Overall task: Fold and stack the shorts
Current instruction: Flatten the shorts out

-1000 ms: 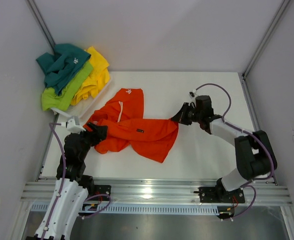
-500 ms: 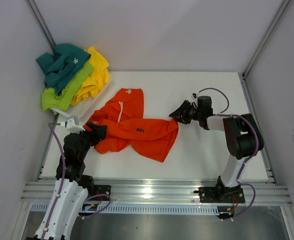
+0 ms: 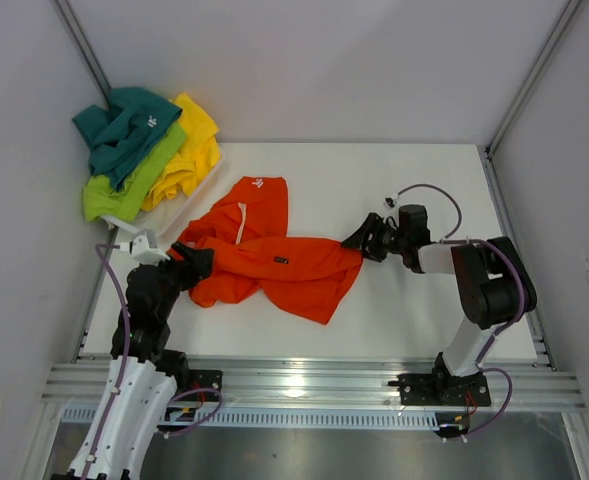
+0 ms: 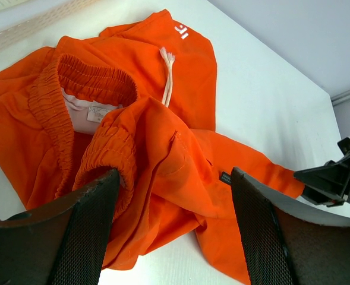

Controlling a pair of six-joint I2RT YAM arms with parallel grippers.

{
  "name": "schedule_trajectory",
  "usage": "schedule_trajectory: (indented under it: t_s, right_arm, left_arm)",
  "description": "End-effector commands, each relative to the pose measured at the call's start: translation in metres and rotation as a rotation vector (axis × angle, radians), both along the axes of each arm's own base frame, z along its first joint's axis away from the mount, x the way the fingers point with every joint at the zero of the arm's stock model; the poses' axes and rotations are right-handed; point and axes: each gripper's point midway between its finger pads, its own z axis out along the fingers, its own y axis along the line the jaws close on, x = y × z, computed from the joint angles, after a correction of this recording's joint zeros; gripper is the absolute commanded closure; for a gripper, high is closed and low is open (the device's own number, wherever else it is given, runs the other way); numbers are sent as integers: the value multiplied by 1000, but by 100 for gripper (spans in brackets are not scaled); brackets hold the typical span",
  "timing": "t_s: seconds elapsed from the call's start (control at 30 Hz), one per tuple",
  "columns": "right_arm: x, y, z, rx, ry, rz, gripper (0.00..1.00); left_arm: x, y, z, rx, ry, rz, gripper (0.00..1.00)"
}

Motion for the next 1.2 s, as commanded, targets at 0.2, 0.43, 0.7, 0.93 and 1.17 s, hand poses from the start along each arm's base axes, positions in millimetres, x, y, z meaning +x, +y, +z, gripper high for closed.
schedule_trajectory:
  t_s: [0.2, 0.43, 0.7, 0.93, 1.17]
  right_arm:
    - [-21, -10, 4, -63, -141, 32, 46]
    - [-29, -11, -6, -117, -162, 47, 67]
    - [-44, -7, -1, -173, -188, 63, 68]
    - [-60, 2, 16, -121, -140, 91, 100]
    - [-80, 13, 77, 17, -40, 60, 100]
  left_arm:
    - [4, 0, 20, 3, -53, 1, 22]
    - [2, 1, 23, 4, -62, 2, 22]
    - [2, 1, 23, 6, -60, 0, 22]
    - [-7, 2, 47, 15, -45, 1, 20]
    - [-23, 8, 78, 28, -38, 24, 18]
